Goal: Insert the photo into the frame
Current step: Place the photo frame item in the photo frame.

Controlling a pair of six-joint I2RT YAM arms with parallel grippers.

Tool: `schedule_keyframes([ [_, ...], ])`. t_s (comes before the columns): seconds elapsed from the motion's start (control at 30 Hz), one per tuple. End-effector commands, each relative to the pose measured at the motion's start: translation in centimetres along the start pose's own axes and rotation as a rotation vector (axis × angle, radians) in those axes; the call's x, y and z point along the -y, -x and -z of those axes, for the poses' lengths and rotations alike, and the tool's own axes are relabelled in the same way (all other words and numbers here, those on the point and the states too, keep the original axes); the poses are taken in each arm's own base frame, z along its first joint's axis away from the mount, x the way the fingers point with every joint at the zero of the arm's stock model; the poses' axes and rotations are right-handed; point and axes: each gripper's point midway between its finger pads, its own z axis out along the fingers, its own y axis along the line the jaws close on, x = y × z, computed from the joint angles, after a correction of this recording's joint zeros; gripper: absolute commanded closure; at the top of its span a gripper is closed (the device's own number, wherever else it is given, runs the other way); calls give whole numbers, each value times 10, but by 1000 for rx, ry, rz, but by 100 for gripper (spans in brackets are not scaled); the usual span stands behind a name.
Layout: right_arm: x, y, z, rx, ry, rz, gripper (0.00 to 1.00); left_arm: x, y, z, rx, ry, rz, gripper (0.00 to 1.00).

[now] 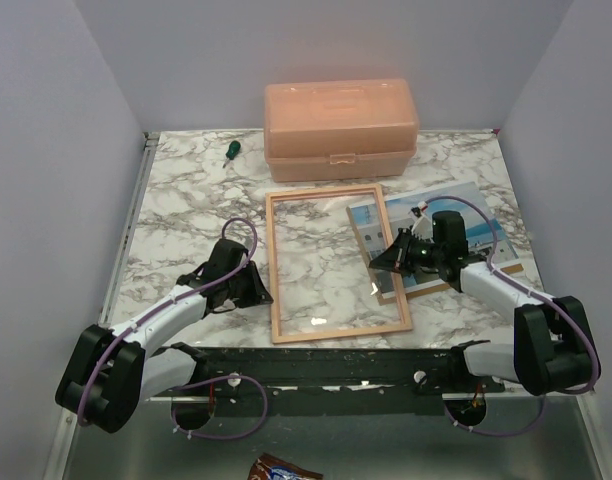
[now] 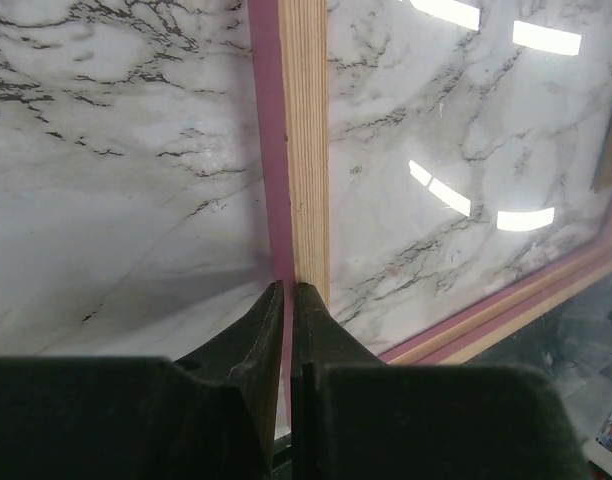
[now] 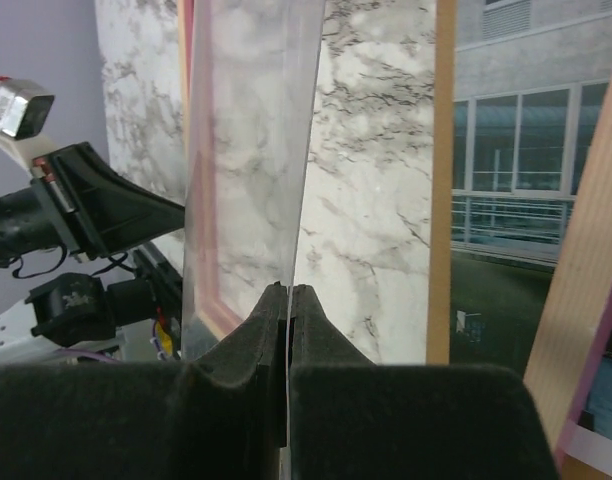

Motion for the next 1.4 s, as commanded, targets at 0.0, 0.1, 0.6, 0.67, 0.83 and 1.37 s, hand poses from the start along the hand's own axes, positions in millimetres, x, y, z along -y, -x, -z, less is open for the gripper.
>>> schedule_keyframes([
  [0.0, 11, -19, -3, -81, -35, 10, 98, -30, -18, -4, -55, 116, -8, 90],
  [0.1, 13, -19, -5, -91, -33, 22, 97, -30, -18, -4, -59, 114, -11, 90],
  [0.6, 3, -7, -10, -123, -2, 68, 92, -30, -19, -5, -68, 110, -15, 91],
  [0.67, -2, -7, -9, -124, 21, 76, 92, -30, -19, -5, -70, 110, -16, 91],
  [0.83, -22, -10, -4, -125, 122, 109, 93, -29, -19, -5, -71, 108, -18, 91],
  [1.37, 14, -8, -19, -145, -61, 57, 90, -30, -20, -6, -75, 108, -18, 92],
])
